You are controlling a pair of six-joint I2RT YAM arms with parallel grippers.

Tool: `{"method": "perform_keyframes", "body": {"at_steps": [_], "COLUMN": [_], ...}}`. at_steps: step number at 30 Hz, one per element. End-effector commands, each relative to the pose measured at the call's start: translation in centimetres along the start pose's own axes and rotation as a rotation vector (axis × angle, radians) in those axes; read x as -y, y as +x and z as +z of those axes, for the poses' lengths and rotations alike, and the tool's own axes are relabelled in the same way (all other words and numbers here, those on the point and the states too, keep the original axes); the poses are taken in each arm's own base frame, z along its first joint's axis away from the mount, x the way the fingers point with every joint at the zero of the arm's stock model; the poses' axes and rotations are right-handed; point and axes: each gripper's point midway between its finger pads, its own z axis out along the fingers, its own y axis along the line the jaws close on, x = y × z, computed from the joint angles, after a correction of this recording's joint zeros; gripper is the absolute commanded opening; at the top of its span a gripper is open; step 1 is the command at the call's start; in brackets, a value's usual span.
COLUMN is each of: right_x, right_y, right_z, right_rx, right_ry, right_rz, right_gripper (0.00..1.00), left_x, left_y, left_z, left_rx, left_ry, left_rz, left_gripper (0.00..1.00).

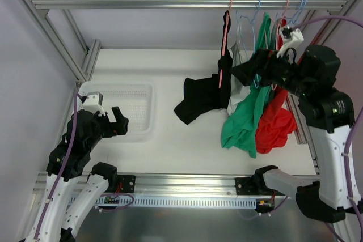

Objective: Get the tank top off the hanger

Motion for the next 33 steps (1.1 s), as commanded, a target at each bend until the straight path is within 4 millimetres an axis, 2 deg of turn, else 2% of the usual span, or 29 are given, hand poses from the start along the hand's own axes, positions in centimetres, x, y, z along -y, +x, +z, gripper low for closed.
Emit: {"method": "perform_keyframes", "body": {"at_steps": [1,3,4,7,8,9,10,11,13,15,16,18,21,29,32,33], "right_x": [-1.3,-0.1,2.1,4.0,4.6,4.9,5.1,5.4,6.2,7.0,7.8,8.2,9.0,9.7,9.8,9.9], "right_y": [-2.9,-4.2,-4.2,-5.1,-3.9,-3.6,-4.4,-3.4,-4.0,-3.4,-3.6,-3.5,-3.4,-3.8,-4.1,-4.1], "right_z": [1.8,2.7,4.8,6.9,9.6,10.5,11.0,13.0,14.1,15.8,15.9,16.7,16.8,16.9,17.0,17.0], "right_rx": [0.042,0.058,0.042,0.036,-0.025,-0.054,-0.036,-0.074,-0.052,-0.064,-0.051,-0.04,-0.03,0.001,0.02,0.019], "right_ry": [-0.02,0.077,0.186,0.298,0.315,0.322,0.351,0.368,0.436,0.491,0.546,0.589,0.649,0.706,0.723,0.725], "right_rz": [-0.027,-0.042,-0.059,-0.088,-0.092,-0.124,-0.142,-0.164,-0.192,-0.215,-0.223,-0.235,-0.243,-0.243,-0.241,-0.241], "right_gripper": [0.99,0.99,0.99,0.97,0.95,0.94,0.92,0.9,0.82,0.69,0.6,0.51,0.37,0.36,0.31,0.25], "left_x": [0.5,0.5,0.5,0.6,0.7,0.7,0.7,0.8,0.9,1.1,1.1,1.2,1.3,1.7,1.8,1.8], "left_y": [-0.7,-0.6,-0.6,-0.5,-0.6,-0.5,-0.5,-0.4,-0.4,-0.3,-0.2,-0.2,-0.3,-0.1,-0.1,-0.1], "left_z": [0.4,0.4,0.3,0.4,0.4,0.5,0.6,0.6,0.7,0.8,0.8,0.8,0.8,1.1,1.0,1.0], "left_rx": [0.022,0.022,0.023,0.02,0.018,0.015,0.013,0.009,0.005,0.001,-0.003,-0.004,0.001,-0.017,-0.017,-0.018], "left_ry": [0.016,0.017,0.018,0.023,0.028,0.029,0.03,0.032,0.039,0.047,0.047,0.052,0.061,0.081,0.086,0.089], "left_rz": [-0.012,-0.013,-0.015,-0.012,-0.012,-0.011,-0.011,-0.012,-0.008,-0.006,-0.005,-0.003,-0.002,0.006,0.006,0.008], "left_gripper": [0.99,0.99,0.99,0.99,0.99,0.99,0.99,0.99,0.99,0.99,0.99,0.99,0.99,0.99,0.99,0.99]}}
